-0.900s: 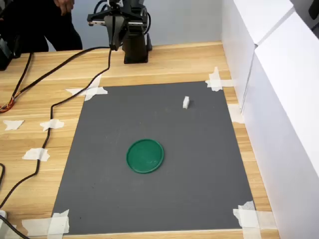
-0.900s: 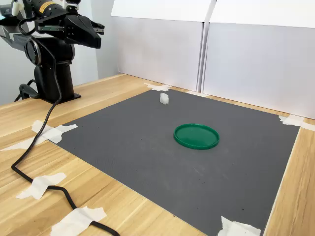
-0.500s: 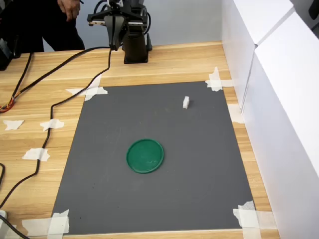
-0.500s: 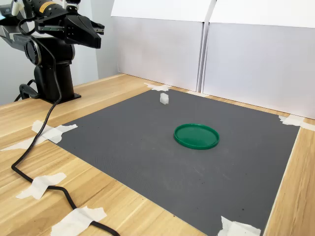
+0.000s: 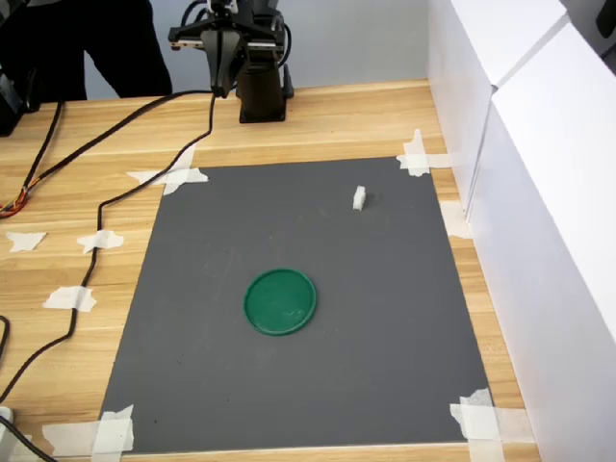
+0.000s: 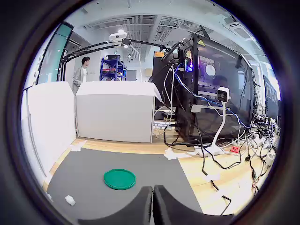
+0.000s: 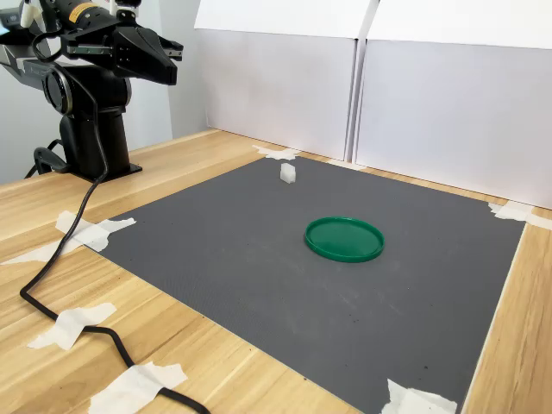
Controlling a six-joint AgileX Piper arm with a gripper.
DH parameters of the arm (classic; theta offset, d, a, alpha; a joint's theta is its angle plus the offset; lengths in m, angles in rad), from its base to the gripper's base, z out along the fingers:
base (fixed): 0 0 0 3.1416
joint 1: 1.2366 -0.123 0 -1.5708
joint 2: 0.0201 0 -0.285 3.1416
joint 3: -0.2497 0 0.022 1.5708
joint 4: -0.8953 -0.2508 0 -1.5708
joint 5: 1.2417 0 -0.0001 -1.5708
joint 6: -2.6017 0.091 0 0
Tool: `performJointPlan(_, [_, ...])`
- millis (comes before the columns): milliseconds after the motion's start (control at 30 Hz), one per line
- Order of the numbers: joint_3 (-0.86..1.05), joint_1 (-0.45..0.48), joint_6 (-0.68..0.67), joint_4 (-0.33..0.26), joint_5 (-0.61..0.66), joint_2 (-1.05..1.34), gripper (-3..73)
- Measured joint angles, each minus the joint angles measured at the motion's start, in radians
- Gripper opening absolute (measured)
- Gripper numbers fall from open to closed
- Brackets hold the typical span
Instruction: Grasp a white terminal and put it on the green lid.
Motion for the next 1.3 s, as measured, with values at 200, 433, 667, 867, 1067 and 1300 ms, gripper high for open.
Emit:
performJointPlan(200, [0.0,0.0,0.0,0.0,0.0,0.0,-1.6])
performJointPlan(433, [0.0,0.0,0.0,0.0,0.0,0.0,-1.6])
performJointPlan(667, [0.0,0.0,0.0,0.0,0.0,0.0,-1.6])
performJointPlan(867, [-0.03,0.0,-0.009,0.0,0.03,-0.06,-1.6])
performJointPlan(1067, [-0.183,0.0,-0.089,0.0,0.187,-0.247,-1.6])
performJointPlan(1300, [-0.386,0.0,-0.157,-0.017,0.465,-0.513,-1.6])
